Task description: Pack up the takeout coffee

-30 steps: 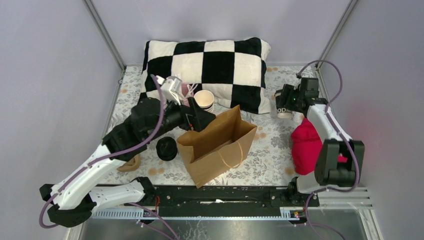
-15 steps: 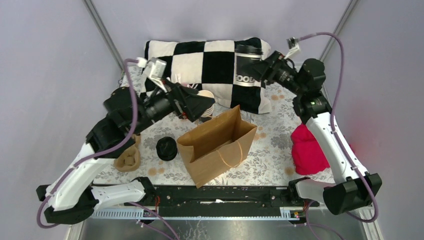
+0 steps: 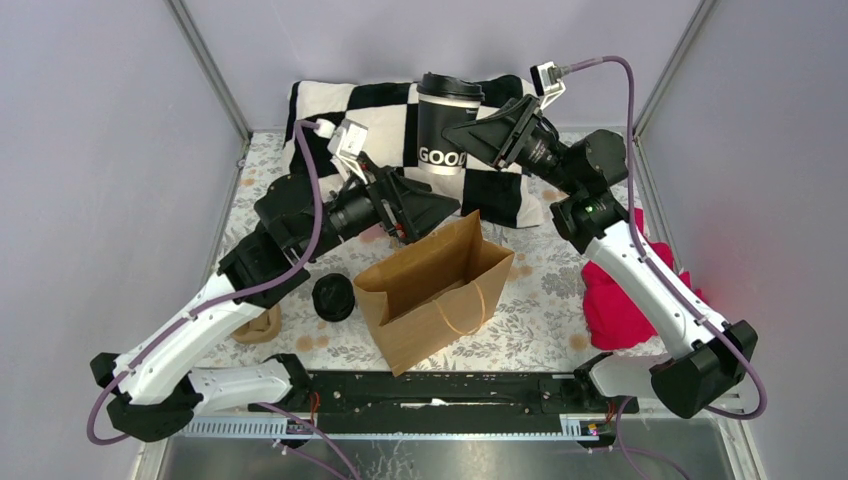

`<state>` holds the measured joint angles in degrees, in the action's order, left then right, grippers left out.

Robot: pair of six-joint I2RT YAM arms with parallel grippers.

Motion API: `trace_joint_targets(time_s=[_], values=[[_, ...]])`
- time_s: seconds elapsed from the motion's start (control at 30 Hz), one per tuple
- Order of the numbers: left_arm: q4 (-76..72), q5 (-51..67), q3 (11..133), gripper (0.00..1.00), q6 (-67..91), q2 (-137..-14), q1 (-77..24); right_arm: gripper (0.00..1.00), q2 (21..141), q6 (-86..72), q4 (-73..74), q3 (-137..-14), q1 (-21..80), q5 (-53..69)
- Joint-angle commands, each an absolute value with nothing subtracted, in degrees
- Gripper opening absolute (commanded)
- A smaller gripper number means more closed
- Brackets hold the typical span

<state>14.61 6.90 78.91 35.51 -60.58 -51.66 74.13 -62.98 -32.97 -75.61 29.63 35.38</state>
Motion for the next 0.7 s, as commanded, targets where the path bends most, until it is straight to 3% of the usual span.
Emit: trace_joint_targets(time_s=[0.0,0.67], values=[[3.1,5.0,76.2,0.99,37.7,-57.2,-51.5,0.73,73.1,-69.1,-43.3,-74.0,30.7,34.2],[-2.3,2.6,74.8,0.99,40.2,-59.2,-51.6,0.74,70.6,-74.1,-46.8,-71.4,31.8,33.3]])
